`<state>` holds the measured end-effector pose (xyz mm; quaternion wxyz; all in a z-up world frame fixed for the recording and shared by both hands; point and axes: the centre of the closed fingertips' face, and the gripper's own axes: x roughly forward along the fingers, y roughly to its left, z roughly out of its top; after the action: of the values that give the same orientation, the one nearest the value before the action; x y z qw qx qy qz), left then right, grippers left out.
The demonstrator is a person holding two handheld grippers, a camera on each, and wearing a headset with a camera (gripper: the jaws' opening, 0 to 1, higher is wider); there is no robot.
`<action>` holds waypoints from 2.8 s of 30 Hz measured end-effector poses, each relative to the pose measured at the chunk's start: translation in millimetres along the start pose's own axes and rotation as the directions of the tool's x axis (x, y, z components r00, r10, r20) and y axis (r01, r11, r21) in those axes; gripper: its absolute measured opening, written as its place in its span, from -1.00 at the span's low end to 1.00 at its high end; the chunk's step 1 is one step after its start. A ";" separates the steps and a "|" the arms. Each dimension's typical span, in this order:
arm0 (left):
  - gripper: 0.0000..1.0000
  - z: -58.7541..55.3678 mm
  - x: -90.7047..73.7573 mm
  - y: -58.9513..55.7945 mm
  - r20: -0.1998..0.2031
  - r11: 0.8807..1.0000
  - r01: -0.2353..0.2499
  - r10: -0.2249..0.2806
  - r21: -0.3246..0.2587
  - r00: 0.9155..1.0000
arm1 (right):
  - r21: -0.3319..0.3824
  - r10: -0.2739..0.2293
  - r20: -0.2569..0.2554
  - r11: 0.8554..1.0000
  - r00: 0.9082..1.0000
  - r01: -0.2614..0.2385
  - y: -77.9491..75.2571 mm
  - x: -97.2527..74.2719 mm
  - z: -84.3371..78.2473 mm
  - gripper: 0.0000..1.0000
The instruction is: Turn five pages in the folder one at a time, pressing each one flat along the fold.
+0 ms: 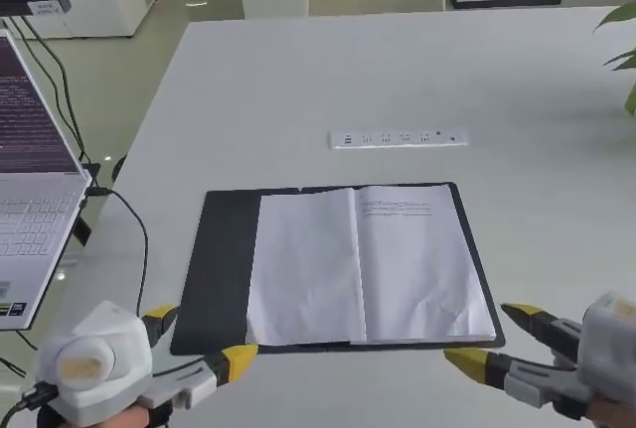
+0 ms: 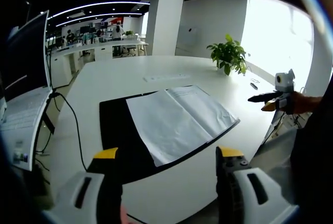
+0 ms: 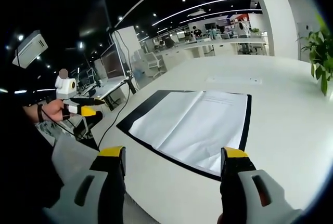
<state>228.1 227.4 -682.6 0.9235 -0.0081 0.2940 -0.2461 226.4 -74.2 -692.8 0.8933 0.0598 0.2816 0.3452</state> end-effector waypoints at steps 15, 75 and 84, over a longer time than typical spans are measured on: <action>0.45 8.6 7.3 0.7 -0.005 0.999 0.027 -0.027 0.020 1.000 | 0.023 -0.052 0.035 0.998 0.998 0.051 -7.7 -9.9 3.2 0.45; 0.34 58.5 185.2 -190.6 -0.235 0.818 0.510 -0.458 0.268 0.858 | 0.158 -0.082 0.001 0.984 0.997 0.081 -26.2 -31.7 -26.2 0.50; 0.34 46.2 211.7 -213.6 -0.260 0.820 0.517 -0.458 0.245 0.850 | 0.167 -0.066 -0.009 0.984 0.998 0.066 -30.9 -29.5 -30.4 0.53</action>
<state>306.9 -63.5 -724.5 0.7867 0.0834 0.3266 -0.5172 210.1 -119.3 -713.9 0.8956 0.1248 0.3129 0.2907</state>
